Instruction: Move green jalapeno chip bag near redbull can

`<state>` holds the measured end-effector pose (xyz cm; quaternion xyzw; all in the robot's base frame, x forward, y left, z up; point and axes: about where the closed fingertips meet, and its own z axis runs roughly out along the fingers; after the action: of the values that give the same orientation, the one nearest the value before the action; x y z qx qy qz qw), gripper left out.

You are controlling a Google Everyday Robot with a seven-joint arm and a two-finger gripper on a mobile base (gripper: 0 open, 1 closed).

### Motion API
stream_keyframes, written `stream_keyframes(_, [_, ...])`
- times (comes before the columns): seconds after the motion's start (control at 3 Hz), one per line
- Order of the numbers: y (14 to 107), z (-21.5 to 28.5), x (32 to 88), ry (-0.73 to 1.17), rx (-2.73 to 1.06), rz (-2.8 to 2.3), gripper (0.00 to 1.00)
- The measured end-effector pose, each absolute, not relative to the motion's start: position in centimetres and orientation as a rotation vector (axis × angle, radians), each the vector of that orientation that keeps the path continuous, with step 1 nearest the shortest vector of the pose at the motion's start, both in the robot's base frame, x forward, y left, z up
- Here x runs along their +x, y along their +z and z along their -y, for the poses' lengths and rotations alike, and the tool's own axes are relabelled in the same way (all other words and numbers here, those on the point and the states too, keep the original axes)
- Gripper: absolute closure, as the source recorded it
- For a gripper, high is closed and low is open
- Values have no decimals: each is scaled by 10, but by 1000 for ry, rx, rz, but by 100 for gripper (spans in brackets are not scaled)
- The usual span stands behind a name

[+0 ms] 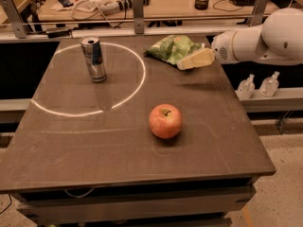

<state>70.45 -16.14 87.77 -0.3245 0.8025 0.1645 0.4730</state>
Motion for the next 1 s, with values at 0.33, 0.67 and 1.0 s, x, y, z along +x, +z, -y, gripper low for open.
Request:
stream_keyframes(0.33, [861, 153, 717, 355, -840, -1952, 0])
stream_keyframes(0.67, [848, 153, 734, 305, -872, -1942, 0])
stream_keyframes(1.0, [846, 157, 754, 259, -877, -1925, 16])
